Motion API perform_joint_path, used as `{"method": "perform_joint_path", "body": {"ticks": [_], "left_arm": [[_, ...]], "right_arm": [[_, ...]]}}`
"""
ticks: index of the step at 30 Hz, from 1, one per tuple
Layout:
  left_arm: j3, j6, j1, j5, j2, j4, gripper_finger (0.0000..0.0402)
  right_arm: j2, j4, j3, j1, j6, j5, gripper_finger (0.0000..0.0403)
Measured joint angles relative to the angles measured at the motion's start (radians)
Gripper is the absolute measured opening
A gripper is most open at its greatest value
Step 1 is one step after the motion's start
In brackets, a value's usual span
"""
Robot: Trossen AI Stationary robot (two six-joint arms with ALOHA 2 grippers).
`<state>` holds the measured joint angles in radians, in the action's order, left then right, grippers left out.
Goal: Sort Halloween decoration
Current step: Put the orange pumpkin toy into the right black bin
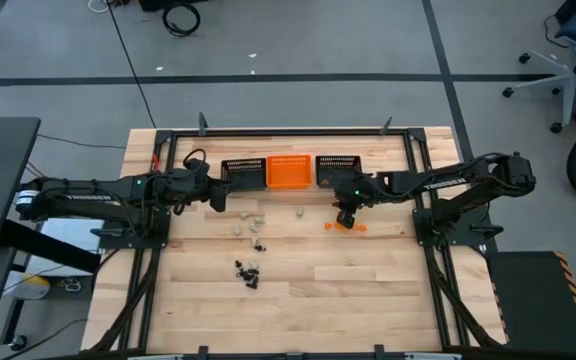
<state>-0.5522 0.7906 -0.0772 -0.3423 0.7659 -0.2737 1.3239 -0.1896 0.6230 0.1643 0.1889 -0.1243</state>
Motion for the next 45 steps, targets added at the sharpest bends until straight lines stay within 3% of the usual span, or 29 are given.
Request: {"method": "perform_joint_path", "body": {"ticks": [12, 24, 35, 45], "left_arm": [[0.0, 0.0, 0.0, 0.0, 0.0, 0.0, 0.0157], [0.0, 0.002, 0.0, 0.002, 0.0, 0.0, 0.0157], [0.0, 0.002, 0.0, 0.004, 0.0, 0.0, 0.0157], [0.0, 0.002, 0.0, 0.003, 0.0, 0.0, 0.0157]], "right_arm": [[0.0, 0.039, 0.032, 0.086, -0.002, -0.181, 0.0099], [-0.001, 0.004, 0.032, 0.206, 0.117, -0.196, 0.0128], [-0.001, -0.037, 0.032, 0.266, 0.133, -0.062, 0.0138], [-0.007, -0.064, 0.032, 0.285, 0.129, 0.029, 0.02]]}}
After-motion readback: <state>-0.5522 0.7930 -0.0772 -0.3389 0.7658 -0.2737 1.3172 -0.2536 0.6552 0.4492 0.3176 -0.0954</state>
